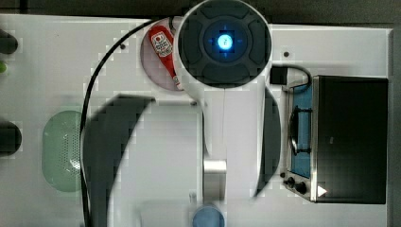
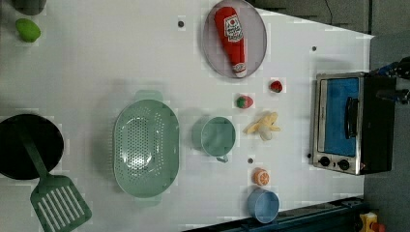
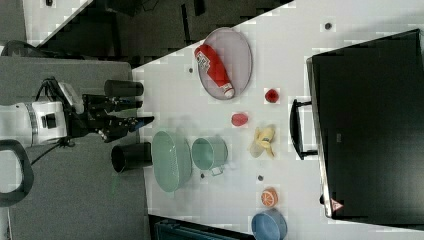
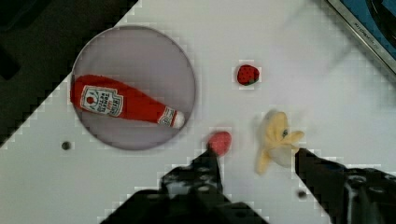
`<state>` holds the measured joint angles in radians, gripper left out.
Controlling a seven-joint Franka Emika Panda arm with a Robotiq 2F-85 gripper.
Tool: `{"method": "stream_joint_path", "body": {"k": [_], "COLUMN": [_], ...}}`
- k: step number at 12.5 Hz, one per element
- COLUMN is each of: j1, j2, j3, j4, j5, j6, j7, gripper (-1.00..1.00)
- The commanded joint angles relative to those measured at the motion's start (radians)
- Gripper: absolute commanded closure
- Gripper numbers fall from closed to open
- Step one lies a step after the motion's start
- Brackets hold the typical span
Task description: Pick banana from table and place on oven.
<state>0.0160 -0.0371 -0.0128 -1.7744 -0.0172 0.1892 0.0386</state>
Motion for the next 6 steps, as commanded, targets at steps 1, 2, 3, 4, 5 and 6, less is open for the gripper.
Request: {"method": "stream_joint_path", "body": {"k": [1, 2, 3, 4, 5, 6], "j1": [-0.027, -0.027, -0.027, -0.027, -0.027, -0.027], "j2": [-0.542, -0.542, -0.542, -0.541, -0.538, -0.53], "j3": [-0.024, -0.024, -0.024, -0.023, -0.023, -0.023], "j4": [-0.329, -0.329, -0.33, -0.33, -0.333, -0.339], "j5": [0.022, 0.022, 0.022, 0.022, 0.022, 0.022], "j6": [-0.22, -0.22, -0.221, -0.221, -0.22, -0.218], "j7": [0.045, 0.045, 0.044, 0.044, 0.045, 0.045], "gripper": [-0.59, -0.81, -0.99, -1.0, -1.0, -1.0]}}
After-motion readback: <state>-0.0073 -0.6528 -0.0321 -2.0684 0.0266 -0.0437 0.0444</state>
